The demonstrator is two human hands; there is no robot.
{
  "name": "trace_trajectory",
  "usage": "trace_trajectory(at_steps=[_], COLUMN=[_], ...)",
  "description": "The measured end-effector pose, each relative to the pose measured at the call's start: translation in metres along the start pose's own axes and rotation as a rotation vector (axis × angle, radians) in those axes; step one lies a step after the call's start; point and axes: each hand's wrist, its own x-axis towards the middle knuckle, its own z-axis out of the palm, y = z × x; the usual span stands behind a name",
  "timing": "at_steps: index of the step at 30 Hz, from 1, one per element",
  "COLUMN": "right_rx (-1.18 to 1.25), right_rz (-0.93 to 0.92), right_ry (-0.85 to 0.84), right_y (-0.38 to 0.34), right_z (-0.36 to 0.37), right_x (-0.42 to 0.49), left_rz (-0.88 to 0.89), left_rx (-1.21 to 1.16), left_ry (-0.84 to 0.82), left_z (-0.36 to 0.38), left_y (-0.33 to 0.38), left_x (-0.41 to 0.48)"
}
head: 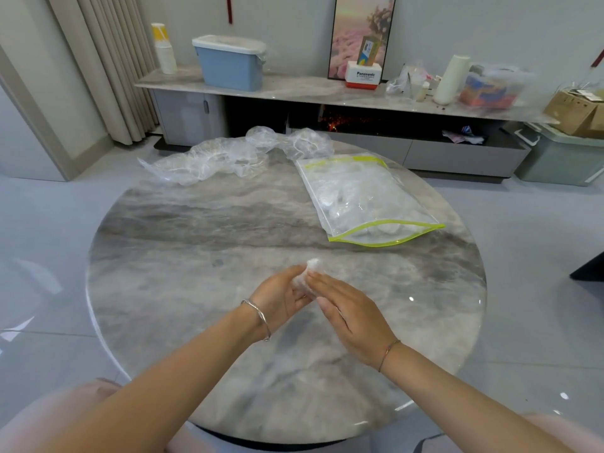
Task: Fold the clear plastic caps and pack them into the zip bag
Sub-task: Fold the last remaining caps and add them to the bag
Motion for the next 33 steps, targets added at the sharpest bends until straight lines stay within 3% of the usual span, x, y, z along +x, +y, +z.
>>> trace_trajectory(at_steps=[4, 8, 15, 20, 24, 26, 30, 33], right_rx=[0.355, 0.844, 0.938, 0.937, 0.997, 0.743, -0.175, -0.497], right_rz=[0.320, 0.760, 0.786, 1.056, 1.009, 0.881, 0.472, 0.400], right_ry=[0.215, 0.218, 0.424, 0.647, 0.741, 0.659, 0.150, -0.019], right_y=[0.005, 0.020, 0.057, 0.120, 0.152, 0.165, 0.186, 0.208], right_z=[-0.006, -0.018, -0.048, -0.054, -0.041, -0.034, -0.024, -0.024], right_x=[0.006, 0.017, 0.029, 0.043, 0.071, 0.084, 0.092, 0.098], left_rz=[0.106, 0.091, 0.180, 0.534, 0.653, 0.636, 0.623, 0.590], left_rx=[0.162, 0.304, 0.534, 1.135, 1.530, 1.686, 1.939, 2.009], left_ry=[0.159, 0.137, 0.280, 0.281, 0.212, 0.205, 0.262, 0.243], left_z=[0.003, 0.011, 0.024, 0.025, 0.030, 0.037, 0.047, 0.043], left_y=[-0.005, -0.009, -0.001, -0.004, 0.000, 0.005, 0.014, 0.017], left_x=[0.013, 0.029, 0.073, 0.112, 0.147, 0.165, 0.196, 0.209])
